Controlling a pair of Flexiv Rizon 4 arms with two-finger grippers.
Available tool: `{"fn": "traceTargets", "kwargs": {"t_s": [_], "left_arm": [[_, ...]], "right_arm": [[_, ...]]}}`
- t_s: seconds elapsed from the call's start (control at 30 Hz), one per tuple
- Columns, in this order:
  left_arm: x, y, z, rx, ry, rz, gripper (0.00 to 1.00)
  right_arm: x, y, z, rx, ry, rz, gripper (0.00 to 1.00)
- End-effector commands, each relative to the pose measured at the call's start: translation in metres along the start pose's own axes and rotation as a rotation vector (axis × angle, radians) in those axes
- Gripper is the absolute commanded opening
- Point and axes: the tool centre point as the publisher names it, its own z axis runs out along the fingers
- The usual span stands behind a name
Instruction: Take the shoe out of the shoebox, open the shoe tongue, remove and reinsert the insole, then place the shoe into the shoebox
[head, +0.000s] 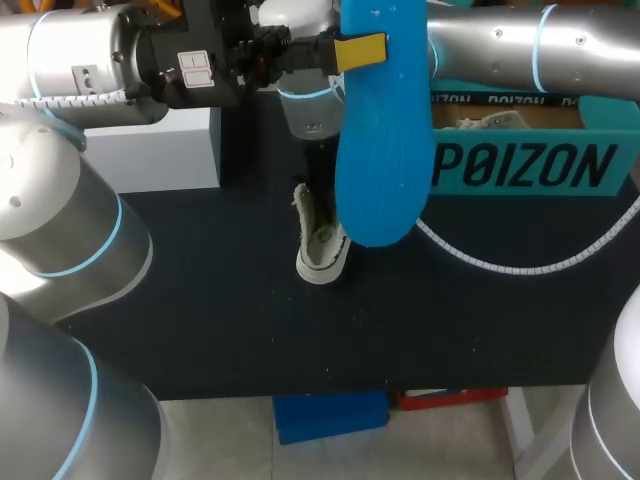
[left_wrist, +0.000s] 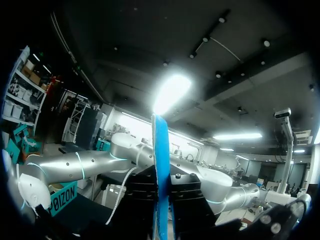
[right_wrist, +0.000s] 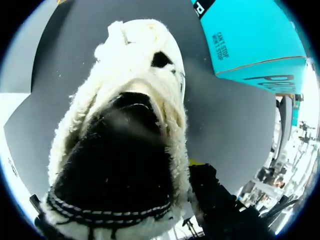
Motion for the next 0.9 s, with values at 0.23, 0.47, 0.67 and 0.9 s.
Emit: {"fn": "traceTargets", "kwargs": {"t_s": [0.23,0.47,0.67,0.9], "left_arm": [[0.0,0.0,0.001,0.001,-0.002,0.001,0.0],[0.0,0.0,0.001,0.001,-0.002,0.001,0.0],[0.0,0.0,0.001,0.001,-0.002,0.001,0.0],[0.0,0.0,0.001,0.001,-0.002,0.001,0.0]], "right_arm": [[-0.034,-0.022,-0.057,-0.028,0.578,-0.01,1.0],[-0.031,-0.03,-0.09,-0.171,0.928,-0.122,1.0],[-0.031,-0.03,-0.09,-0.171,0.928,-0.122,1.0],[-0.031,-0.03,-0.09,-0.171,0.928,-0.122,1.0]]}}
